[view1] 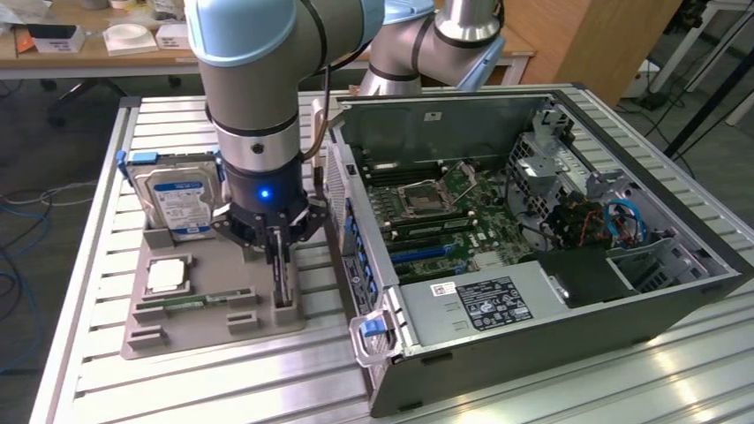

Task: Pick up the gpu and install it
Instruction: 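Pick up the gpu and move the gpu toward the slot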

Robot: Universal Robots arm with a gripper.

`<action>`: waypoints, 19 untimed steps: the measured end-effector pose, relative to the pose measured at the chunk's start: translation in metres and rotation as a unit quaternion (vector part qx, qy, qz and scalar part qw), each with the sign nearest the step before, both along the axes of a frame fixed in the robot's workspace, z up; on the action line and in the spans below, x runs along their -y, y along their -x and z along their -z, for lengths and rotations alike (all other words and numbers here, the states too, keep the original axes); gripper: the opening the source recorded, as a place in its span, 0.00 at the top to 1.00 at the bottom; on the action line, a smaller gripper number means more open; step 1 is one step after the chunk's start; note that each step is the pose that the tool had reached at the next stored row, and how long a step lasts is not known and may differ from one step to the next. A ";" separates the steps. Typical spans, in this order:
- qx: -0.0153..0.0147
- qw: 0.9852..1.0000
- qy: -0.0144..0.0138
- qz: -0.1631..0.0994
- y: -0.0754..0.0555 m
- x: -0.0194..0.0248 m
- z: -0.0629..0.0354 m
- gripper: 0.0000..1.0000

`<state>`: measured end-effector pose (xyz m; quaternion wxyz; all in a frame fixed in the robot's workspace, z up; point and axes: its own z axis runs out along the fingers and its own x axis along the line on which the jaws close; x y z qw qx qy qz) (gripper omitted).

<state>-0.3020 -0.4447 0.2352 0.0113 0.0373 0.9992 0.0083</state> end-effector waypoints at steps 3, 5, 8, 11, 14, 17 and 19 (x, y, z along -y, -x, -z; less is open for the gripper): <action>0.000 1.000 0.000 0.000 0.000 0.0000 -0.0019 0.74; 0.000 1.000 0.000 0.000 0.000 0.0000 -0.0032 0.74; 0.000 1.000 0.000 0.000 0.000 0.0000 -0.0056 0.74; 0.000 1.000 0.000 0.000 0.000 0.0000 -0.0091 0.74; 0.000 1.000 0.000 0.000 0.000 0.0000 -0.0129 0.74; 0.000 1.000 0.000 0.000 0.000 0.0000 -0.0165 0.74; 0.000 1.000 0.000 0.000 0.000 0.0000 -0.0189 0.74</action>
